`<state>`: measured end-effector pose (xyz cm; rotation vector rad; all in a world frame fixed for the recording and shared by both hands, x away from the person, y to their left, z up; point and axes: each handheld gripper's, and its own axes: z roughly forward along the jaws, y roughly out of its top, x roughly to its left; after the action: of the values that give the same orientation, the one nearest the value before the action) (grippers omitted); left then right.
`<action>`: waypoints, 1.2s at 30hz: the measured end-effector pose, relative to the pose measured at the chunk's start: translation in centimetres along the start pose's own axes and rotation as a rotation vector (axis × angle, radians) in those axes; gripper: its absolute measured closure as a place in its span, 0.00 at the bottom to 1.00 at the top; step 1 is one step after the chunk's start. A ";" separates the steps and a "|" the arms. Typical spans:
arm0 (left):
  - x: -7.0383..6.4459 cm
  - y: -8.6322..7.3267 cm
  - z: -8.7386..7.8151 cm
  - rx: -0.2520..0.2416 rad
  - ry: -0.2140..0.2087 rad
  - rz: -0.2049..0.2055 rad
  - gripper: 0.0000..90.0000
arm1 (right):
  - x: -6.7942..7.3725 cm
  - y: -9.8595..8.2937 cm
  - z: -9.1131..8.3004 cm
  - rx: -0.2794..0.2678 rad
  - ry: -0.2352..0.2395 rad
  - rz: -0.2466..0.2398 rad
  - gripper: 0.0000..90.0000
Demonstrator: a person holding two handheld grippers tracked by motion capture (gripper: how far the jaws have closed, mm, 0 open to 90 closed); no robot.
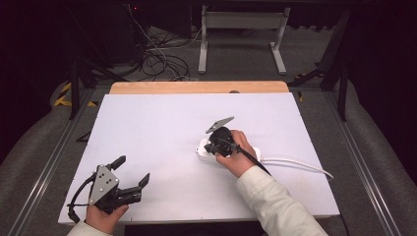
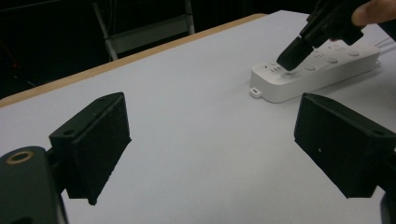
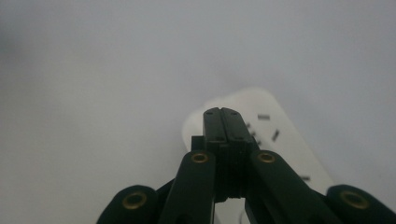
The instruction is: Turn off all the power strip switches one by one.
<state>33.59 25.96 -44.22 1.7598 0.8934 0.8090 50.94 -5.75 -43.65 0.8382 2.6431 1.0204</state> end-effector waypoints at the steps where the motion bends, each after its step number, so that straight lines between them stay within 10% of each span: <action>1: 0.0 0.0 0.0 0.001 0.000 -0.002 0.12 | 0.1 0.2 -0.7 -0.050 0.023 0.012 1.00; 13: -0.1 0.0 0.1 0.003 0.001 0.001 0.12 | 0.5 1.0 -3.7 -0.144 0.035 -0.014 1.00; 26: 0.0 0.0 0.1 0.004 0.003 -0.002 0.12 | 0.5 -0.2 -7.9 -0.326 0.028 -0.039 0.55; 36: 0.1 0.1 0.0 0.002 0.001 -0.004 0.12 | 0.6 -2.1 -9.9 -0.353 0.020 -0.074 0.41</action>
<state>33.64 25.98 -44.12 1.7591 0.8986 0.8072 45.93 -12.21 -37.60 0.6483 2.3833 1.4230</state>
